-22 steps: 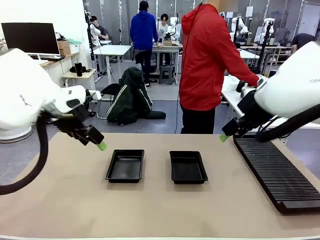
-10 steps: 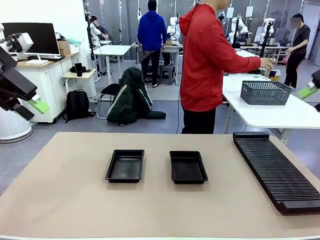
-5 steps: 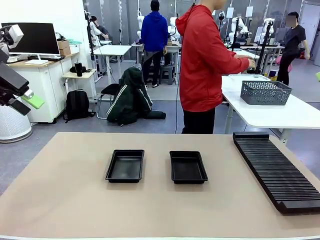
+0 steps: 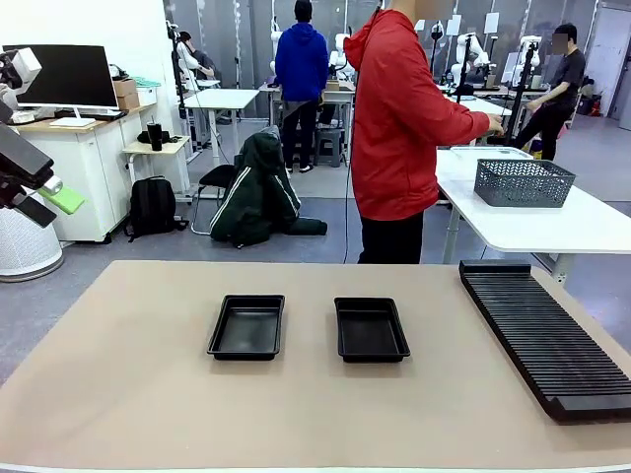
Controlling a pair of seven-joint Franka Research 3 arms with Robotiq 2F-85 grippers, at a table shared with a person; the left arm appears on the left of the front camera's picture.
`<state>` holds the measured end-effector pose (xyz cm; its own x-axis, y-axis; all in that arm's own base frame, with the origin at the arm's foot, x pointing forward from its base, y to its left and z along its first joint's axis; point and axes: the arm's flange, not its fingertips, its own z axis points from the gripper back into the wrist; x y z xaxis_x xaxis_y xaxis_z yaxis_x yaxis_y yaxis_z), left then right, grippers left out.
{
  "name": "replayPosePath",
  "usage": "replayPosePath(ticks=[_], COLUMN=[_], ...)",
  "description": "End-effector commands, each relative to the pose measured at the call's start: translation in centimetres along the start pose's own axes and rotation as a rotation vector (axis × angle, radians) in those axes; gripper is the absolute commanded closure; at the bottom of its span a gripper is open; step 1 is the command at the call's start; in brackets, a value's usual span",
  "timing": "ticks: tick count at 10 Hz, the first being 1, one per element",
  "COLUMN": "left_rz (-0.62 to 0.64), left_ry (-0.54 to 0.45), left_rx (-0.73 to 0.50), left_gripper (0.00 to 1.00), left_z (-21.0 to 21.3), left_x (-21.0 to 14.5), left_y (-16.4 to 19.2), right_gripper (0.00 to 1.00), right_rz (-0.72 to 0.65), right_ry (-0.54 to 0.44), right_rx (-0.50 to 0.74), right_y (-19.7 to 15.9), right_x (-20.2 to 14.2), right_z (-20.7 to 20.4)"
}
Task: Inspect and transfer BCBs to ESD trays.
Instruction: Pick up the Blank PCB from the PCB Rack and place it in the left ESD tray.
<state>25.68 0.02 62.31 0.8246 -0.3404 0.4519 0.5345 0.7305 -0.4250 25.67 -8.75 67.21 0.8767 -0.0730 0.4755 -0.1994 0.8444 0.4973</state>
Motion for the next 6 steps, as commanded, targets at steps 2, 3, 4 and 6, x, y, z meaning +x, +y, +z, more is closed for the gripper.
replayPosePath(ticks=[2,3,4,6], left_rz=[0.060,0.089,0.099,0.135], left_ry=[-0.083,-0.116,-0.143,-0.173], left_rx=[0.050,0.070,0.084,0.126], left_gripper=[0.00,0.00,0.00,0.00], left_z=[0.9,1.5,2.2,3.5], left_x=[-1.1,-1.5,-1.6,-1.6], left_y=[-0.1,-0.4,-1.0,-2.3], right_gripper=[0.00,0.00,0.00,0.00], right_rz=[-0.030,-0.003,-0.003,-0.003], right_ry=[-0.016,-0.003,-0.003,-0.003], right_rx=[-0.032,-0.003,-0.003,-0.003], right_y=[0.1,-0.1,-0.1,-0.1], right_x=[0.7,0.1,0.1,0.1], right_z=[0.0,0.1,0.1,0.1])
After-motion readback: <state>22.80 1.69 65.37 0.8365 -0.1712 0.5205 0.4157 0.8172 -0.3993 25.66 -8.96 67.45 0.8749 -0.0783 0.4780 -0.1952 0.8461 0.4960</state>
